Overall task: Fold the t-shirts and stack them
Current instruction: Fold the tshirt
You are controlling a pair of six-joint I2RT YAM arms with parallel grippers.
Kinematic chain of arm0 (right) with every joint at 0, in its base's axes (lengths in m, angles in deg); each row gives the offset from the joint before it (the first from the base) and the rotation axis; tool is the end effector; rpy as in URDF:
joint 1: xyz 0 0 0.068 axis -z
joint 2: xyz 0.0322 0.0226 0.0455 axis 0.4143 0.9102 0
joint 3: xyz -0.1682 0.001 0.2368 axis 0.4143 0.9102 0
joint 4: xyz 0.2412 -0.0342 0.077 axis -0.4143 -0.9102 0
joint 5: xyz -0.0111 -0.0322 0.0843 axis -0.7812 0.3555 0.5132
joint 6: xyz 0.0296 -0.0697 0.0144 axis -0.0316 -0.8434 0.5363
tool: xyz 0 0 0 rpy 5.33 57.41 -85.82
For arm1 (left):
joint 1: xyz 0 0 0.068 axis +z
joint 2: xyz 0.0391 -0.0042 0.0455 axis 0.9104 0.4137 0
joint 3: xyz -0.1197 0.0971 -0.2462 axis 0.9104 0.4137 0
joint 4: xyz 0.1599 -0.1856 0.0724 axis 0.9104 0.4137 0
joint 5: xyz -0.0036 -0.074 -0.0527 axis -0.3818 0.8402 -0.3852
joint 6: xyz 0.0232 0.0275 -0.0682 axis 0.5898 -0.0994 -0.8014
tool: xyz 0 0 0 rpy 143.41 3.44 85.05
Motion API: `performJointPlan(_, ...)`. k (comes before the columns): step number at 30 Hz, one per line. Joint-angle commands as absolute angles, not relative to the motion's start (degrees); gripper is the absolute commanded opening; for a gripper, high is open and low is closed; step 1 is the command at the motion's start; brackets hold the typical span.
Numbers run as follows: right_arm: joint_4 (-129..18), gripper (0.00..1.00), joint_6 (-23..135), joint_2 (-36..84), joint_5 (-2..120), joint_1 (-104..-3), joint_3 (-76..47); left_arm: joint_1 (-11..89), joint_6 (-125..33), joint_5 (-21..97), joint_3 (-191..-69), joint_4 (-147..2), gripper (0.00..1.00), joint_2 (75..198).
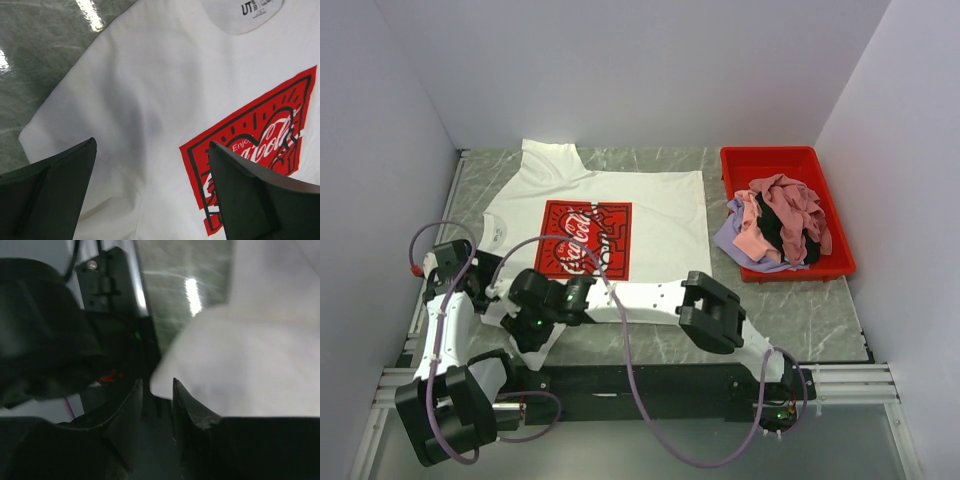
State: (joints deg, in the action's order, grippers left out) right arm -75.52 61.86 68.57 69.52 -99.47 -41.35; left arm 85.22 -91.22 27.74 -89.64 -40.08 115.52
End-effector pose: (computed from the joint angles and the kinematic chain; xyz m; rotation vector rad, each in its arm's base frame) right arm 0.1163 0.5134 0.2104 -1.4772 2.1044 1.0577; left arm 0.1726 0.0640 0.1949 -1.5672 1.9631 -0.2260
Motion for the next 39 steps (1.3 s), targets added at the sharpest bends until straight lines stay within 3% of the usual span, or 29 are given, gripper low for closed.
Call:
performJointPlan(1,-76.6,0.41,59.5,71.7,66.4,-99.3,-45.7,85.3,-92.4,25.1,-92.3,-38.6,0.99,115.7)
performJointPlan(9,-79.4,0.49,58.6,76.4,64.5,-100.9,-48.5,86.6,-100.5,8.6,-94.0,-32.6,1.00,112.2)
performJointPlan(25,-84.9,0.57,58.0,81.2,49.0,-105.9,-49.2,87.4,-99.4,11.1,-93.2,-34.5,0.99,109.6)
performJointPlan(28,-87.3,0.50,58.3,83.0,46.1,-106.6,-51.1,87.3,-99.4,10.7,-93.4,-34.0,0.99,109.9)
performJointPlan(31,-88.6,0.36,58.5,83.8,45.7,-106.6,-51.8,87.4,-99.4,10.6,-93.5,-34.0,0.99,110.0)
performJointPlan(33,-88.1,0.15,58.9,83.1,45.4,-106.4,-51.2,87.4,-98.9,11.7,-93.2,-34.6,1.00,109.8)
performJointPlan(35,-86.7,0.00,59.4,82.1,44.4,-106.4,-50.5,87.4,-98.4,12.4,-93.1,-35.0,0.99,109.3)
performJointPlan(39,-83.7,0.00,60.6,77.4,47.4,-104.8,-49.6,87.4,-97.8,13.5,-92.9,-35.2,1.00,108.6)
